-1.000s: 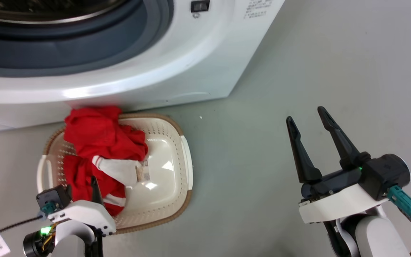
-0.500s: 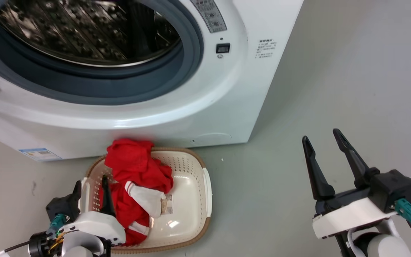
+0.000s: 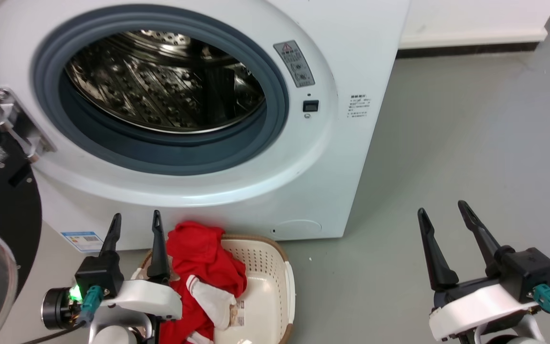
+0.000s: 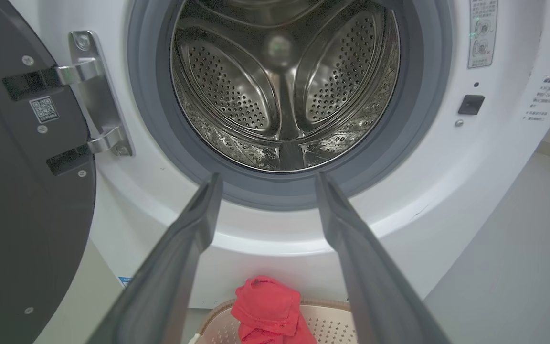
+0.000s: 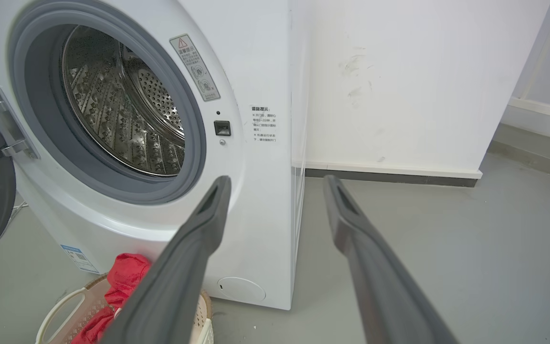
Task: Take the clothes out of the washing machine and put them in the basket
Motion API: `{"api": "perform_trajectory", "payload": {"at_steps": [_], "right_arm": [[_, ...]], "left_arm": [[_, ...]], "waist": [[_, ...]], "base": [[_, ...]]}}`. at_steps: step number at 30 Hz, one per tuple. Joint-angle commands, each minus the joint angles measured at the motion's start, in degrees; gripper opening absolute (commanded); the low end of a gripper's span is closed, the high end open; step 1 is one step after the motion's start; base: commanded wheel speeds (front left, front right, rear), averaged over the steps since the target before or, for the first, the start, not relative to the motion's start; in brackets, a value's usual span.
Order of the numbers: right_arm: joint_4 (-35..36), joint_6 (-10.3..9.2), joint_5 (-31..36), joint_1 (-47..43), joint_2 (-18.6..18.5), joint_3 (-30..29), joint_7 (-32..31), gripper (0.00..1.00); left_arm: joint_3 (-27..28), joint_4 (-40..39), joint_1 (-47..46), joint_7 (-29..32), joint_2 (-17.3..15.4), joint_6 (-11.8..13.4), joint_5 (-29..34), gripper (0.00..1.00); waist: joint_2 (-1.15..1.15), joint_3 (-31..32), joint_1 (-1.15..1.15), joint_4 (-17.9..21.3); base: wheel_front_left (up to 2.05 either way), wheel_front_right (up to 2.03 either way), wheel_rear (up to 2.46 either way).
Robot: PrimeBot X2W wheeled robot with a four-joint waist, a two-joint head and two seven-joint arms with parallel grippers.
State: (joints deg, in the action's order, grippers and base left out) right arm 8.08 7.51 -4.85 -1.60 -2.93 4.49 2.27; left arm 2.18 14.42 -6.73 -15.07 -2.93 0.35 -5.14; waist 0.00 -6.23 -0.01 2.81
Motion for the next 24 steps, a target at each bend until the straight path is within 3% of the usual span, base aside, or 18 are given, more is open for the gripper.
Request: {"api": "perform_trajectory", "payload": {"at_steps": [1,9,24], "right_arm": [[0.32,-0.04,0.41,-1.20,0.11,-0.40,-0.16,1.00],[0.46,-0.04,0.91,-3.68,0.11,-0.78,-0.51,1.00],[2.14,-0.04,1.14,-7.21,0.10,-1.19,-0.78,1.00]], "left_arm": [[-0.72,-1.79,1.19,-0.15,0.06,0.08,0.63,1.00],[-2.49,-6.96,4.04,0.19,-0.10,-0.04,1.65,1.00],[-4.08,-18.24,12.15,7.49,-1.17,0.34,1.54,1.00]], "waist": [[0.00,2.18,0.01,-0.88],[0.00,6.07,0.01,-1.50],[0.00,8.40,0.01,-0.64]], "base": [[0.00,0.00,0.00],[0.00,0.00,0.00],[0.00,0.00,0.00]]}}
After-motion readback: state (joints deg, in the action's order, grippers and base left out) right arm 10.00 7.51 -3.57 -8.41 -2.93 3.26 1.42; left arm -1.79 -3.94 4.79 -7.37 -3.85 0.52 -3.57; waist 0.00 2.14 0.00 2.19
